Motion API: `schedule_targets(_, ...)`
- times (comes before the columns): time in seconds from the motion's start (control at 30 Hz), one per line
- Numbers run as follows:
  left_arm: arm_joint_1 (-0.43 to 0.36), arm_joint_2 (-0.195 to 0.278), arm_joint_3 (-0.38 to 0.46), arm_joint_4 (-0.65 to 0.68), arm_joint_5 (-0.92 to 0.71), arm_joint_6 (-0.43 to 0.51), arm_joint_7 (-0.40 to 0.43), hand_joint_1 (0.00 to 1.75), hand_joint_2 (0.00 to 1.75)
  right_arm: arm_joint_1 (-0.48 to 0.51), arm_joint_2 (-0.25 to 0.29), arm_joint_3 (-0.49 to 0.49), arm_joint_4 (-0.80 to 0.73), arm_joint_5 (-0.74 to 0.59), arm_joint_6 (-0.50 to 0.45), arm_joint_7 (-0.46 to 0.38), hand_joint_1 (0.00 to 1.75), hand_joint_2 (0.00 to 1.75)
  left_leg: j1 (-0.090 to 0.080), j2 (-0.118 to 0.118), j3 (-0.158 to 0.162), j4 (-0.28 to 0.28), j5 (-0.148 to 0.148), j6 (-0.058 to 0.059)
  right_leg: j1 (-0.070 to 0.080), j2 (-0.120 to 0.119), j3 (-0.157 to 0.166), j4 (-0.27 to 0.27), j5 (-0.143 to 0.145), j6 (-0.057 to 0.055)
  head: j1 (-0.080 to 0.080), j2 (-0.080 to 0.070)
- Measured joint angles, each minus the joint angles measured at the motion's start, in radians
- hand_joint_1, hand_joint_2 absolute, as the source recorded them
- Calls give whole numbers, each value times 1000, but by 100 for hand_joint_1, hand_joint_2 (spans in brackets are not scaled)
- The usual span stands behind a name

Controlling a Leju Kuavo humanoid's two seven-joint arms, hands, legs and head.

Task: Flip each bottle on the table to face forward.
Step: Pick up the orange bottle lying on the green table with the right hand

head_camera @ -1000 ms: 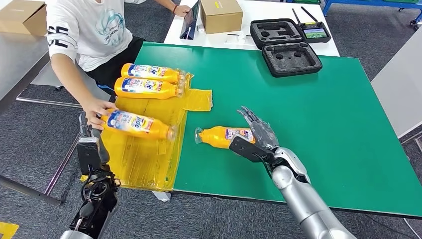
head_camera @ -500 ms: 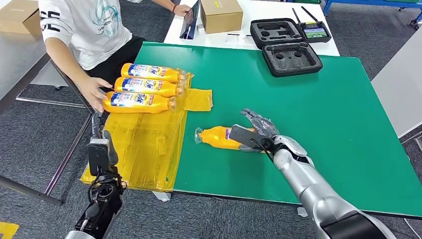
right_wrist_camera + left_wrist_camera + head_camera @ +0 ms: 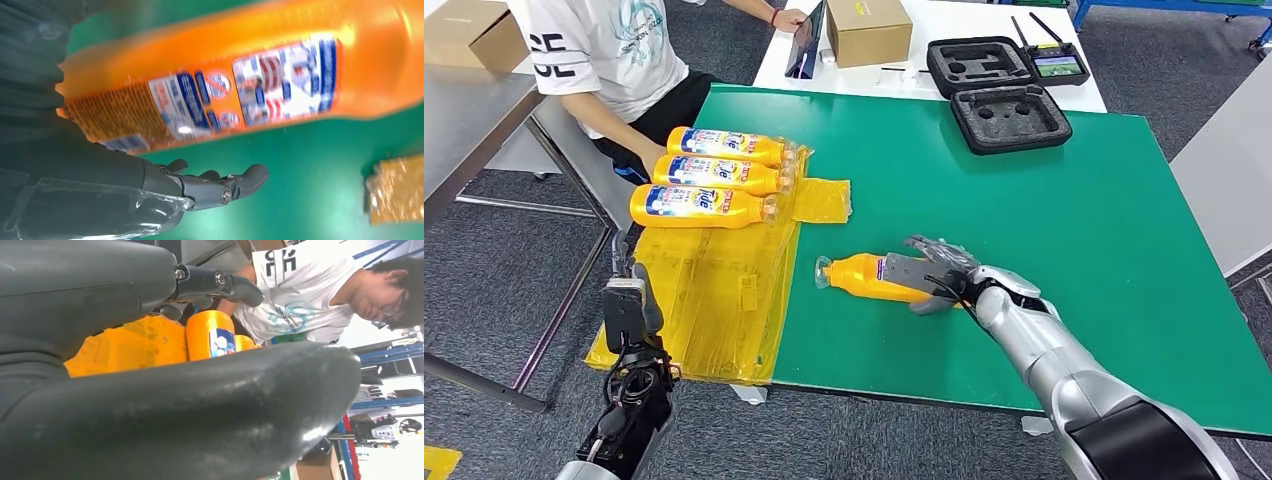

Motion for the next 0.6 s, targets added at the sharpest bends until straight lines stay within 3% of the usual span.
schedule_targets(0.17, -4, 0, -1, 14, 13, -7, 0, 0, 0, -11, 2, 24, 21, 4, 45, 1, 1, 175, 0, 0, 0, 0, 0, 0, 0, 0, 0, 0, 0, 0, 0, 0)
schedule_targets(0.2, -5, 0, -2, 17, 15, -7, 1, 0, 0, -14, 2, 30, 24, 6, 55, 3, 29, 175, 0, 0, 0, 0, 0, 0, 0, 0, 0, 0, 0, 0, 0, 0)
schedule_targets(0.3, -11, 0, -7, 25, 21, -7, 5, 0, 0, -23, 1, 46, 35, 11, 78, 10, 154, 175, 0, 0, 0, 0, 0, 0, 0, 0, 0, 0, 0, 0, 0, 0)
schedule_targets(0.33, -13, 0, -9, 28, 22, -7, 7, 0, 0, -25, 0, 51, 38, 14, 84, 12, 169, 175, 0, 0, 0, 0, 0, 0, 0, 0, 0, 0, 0, 0, 0, 0)
schedule_targets(0.6, -18, 0, -19, 38, 41, -7, 14, 0, 0, -35, -9, 88, 55, 35, 102, 38, 175, 175, 0, 0, 1, 0, 0, 0, 0, 0, 0, 0, 0, 0, 0, 0)
